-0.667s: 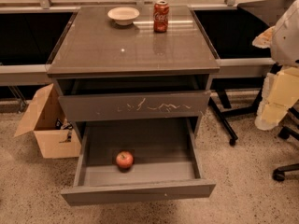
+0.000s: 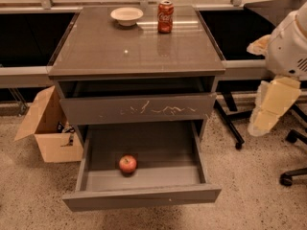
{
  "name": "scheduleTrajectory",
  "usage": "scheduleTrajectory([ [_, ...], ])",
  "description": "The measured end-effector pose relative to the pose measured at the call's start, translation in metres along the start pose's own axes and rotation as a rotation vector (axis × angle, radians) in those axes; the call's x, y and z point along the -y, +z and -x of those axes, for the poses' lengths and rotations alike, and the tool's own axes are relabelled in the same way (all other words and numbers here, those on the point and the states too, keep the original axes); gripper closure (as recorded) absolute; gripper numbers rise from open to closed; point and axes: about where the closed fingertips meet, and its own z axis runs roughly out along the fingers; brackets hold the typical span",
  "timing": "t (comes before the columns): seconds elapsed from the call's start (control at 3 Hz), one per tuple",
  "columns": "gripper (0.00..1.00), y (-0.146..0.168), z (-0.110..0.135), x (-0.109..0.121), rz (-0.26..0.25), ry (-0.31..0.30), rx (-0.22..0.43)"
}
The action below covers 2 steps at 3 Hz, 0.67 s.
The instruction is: Pick apple from middle drawer and place on counter
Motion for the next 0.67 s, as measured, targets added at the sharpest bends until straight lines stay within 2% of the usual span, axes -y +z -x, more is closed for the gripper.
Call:
scheduleTrajectory([
  [0.67, 0.0, 0.057, 0.037, -0.006, 0.063, -0.063, 0.231],
])
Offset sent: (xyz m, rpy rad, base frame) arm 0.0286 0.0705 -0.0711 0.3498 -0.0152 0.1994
